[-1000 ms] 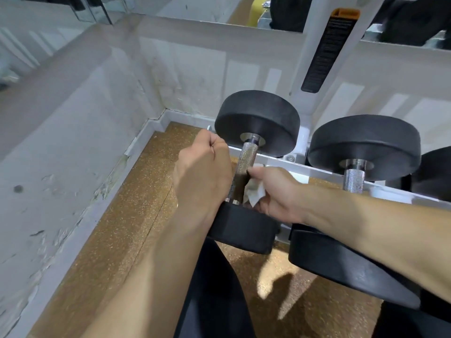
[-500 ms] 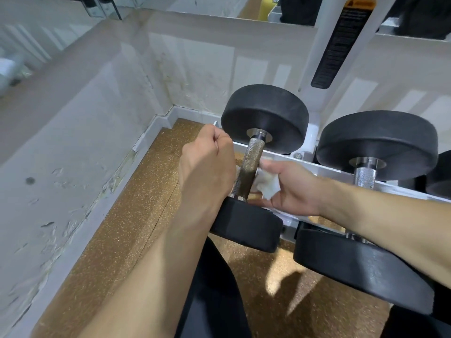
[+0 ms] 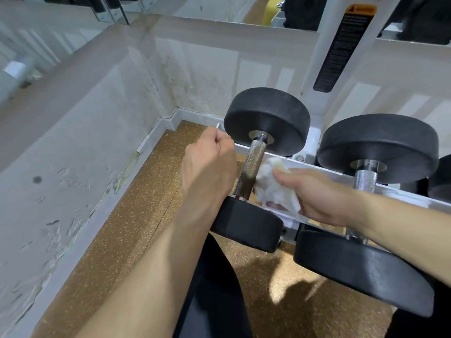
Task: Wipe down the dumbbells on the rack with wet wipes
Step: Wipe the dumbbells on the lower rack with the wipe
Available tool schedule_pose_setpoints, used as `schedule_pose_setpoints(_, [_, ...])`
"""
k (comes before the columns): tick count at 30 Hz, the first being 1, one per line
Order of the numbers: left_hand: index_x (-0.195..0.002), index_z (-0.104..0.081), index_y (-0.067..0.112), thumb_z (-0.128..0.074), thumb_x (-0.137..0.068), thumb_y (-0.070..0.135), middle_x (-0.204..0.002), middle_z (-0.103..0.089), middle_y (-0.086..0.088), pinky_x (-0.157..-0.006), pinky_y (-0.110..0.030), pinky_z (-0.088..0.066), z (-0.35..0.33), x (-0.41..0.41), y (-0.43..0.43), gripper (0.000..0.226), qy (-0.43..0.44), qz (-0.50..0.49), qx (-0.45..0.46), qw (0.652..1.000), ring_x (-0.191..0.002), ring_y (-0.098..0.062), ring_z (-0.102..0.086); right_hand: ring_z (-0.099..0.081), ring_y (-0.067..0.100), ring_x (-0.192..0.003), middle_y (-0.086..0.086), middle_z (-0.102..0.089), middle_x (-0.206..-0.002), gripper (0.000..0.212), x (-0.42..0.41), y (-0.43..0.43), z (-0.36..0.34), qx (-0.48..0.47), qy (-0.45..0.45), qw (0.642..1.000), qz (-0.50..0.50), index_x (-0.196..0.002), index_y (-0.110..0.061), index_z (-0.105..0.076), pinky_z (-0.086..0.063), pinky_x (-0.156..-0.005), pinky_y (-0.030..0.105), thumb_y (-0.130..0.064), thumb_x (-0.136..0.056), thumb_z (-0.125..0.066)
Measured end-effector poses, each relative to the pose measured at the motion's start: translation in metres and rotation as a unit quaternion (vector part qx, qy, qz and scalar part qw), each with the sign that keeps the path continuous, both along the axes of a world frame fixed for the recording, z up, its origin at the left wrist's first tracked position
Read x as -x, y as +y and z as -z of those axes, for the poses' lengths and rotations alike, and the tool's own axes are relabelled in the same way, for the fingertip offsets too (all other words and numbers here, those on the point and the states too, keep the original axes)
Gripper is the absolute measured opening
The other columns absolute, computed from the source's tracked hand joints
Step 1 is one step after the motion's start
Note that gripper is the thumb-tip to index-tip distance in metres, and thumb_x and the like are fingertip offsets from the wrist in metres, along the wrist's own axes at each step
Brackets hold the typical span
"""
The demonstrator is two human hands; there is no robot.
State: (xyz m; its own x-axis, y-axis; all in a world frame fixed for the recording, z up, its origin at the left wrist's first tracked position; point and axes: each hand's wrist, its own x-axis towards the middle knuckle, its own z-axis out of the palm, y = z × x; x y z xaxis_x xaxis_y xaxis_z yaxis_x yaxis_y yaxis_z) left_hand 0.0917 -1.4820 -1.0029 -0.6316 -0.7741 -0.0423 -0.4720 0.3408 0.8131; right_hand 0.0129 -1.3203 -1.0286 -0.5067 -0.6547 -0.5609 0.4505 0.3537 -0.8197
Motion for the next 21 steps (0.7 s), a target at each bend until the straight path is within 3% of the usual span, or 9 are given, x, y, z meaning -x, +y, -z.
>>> schedule_pose_setpoints(2, [-0.080,-0.057,0.028,-0.038,-0.089,0.036,-0.075,-0.069,0.002,-0.080,-0.048,-0.057,0.001,0.000,0.000,0.022,0.003,0.002,-0.002,1.000,-0.081,-0.025,-0.067,-0.068,0.021,-0.095,0.018,-0.072,-0.110,0.048,-0.011,0.017,-0.019,-0.081,0.159,0.978,-0.112,-0.119,0.000,-0.067,-0.047,-0.097,0.015,-0.042,-0.105,-0.049])
schedule_pose_setpoints(3, [-0.080,-0.057,0.028,-0.038,-0.089,0.037,-0.074,-0.069,0.002,-0.079,-0.048,-0.057,0.001,-0.001,0.000,0.022,0.006,0.003,-0.001,1.000,-0.081,-0.025,-0.067,-0.064,0.012,-0.088,0.004,-0.073,-0.101,0.046,-0.013,0.022,-0.028,-0.098,0.243,0.956,-0.133,-0.113,-0.009,-0.068,-0.045,-0.088,0.010,-0.046,-0.105,-0.042])
schedule_pose_setpoints(5, [-0.081,-0.057,0.029,-0.038,-0.088,0.039,-0.074,-0.069,0.002,-0.079,-0.049,-0.057,0.002,-0.003,-0.001,0.023,0.012,0.009,0.000,1.000,-0.081,-0.026,-0.068,-0.056,0.008,-0.077,-0.008,-0.062,-0.083,0.038,-0.009,0.023,-0.037,-0.061,0.441,0.884,-0.142,-0.100,-0.020,-0.062,-0.043,-0.078,0.021,-0.045,-0.106,-0.034])
schedule_pose_setpoints(8, [-0.081,-0.057,0.030,-0.039,-0.086,0.041,-0.074,-0.069,0.001,-0.078,-0.050,-0.056,0.002,-0.005,-0.002,0.022,0.025,0.016,0.002,1.000,-0.080,-0.027,-0.068,-0.058,0.023,-0.087,0.006,-0.061,-0.094,0.035,0.010,0.009,-0.027,-0.019,0.687,0.683,-0.247,-0.112,-0.006,-0.056,-0.038,-0.093,0.020,0.002,-0.098,-0.026])
schedule_pose_setpoints(10, [-0.078,-0.057,0.027,-0.041,-0.085,0.038,-0.073,-0.068,-0.001,-0.076,-0.051,-0.056,0.003,-0.006,-0.002,0.021,0.036,0.014,0.003,0.999,-0.079,-0.029,-0.066,-0.058,0.034,-0.123,0.017,-0.061,-0.132,0.053,0.027,0.000,0.003,-0.026,0.788,0.517,-0.333,-0.133,0.002,-0.055,-0.040,-0.110,0.038,0.001,-0.086,-0.030])
schedule_pose_setpoints(12, [-0.078,-0.058,0.026,-0.041,-0.085,0.036,-0.071,-0.069,0.000,-0.077,-0.051,-0.055,0.003,-0.007,-0.002,0.021,0.045,0.012,-0.003,0.999,-0.079,-0.028,-0.067,-0.036,0.037,-0.147,0.020,-0.043,-0.154,0.059,0.032,-0.006,0.028,-0.041,0.806,0.429,-0.407,-0.149,0.001,-0.043,-0.030,-0.120,0.047,-0.005,-0.090,-0.040])
schedule_pose_setpoints(15, [-0.079,-0.058,0.025,-0.040,-0.088,0.034,-0.068,-0.069,0.001,-0.075,-0.051,-0.055,0.005,-0.008,-0.004,0.022,0.064,-0.002,-0.003,0.998,-0.078,-0.027,-0.067,-0.033,0.033,-0.149,0.014,-0.044,-0.155,0.054,0.031,-0.013,0.041,0.002,0.779,0.424,-0.462,-0.154,-0.006,-0.039,-0.027,-0.121,0.049,-0.013,-0.100,-0.040])
schedule_pose_setpoints(17, [-0.079,-0.058,0.024,-0.039,-0.089,0.033,-0.066,-0.069,0.001,-0.074,-0.051,-0.055,0.005,-0.009,-0.004,0.023,0.071,-0.010,-0.009,0.997,-0.076,-0.027,-0.067,-0.042,0.030,-0.142,0.012,-0.051,-0.145,0.053,0.042,-0.021,0.032,-0.017,0.799,0.385,-0.461,-0.149,-0.009,-0.044,-0.025,-0.122,0.047,-0.017,-0.098,-0.037])
schedule_pose_setpoints(21, [-0.081,-0.058,0.027,-0.037,-0.089,0.038,-0.071,-0.068,-0.002,-0.074,-0.053,-0.056,0.005,-0.007,-0.005,0.025,0.059,-0.013,-0.009,0.998,-0.076,-0.027,-0.067,-0.053,0.032,-0.124,0.009,-0.061,-0.125,0.041,0.060,-0.037,0.016,-0.071,0.804,0.438,-0.396,-0.126,-0.010,-0.059,-0.025,-0.122,0.046,-0.022,-0.097,-0.033])
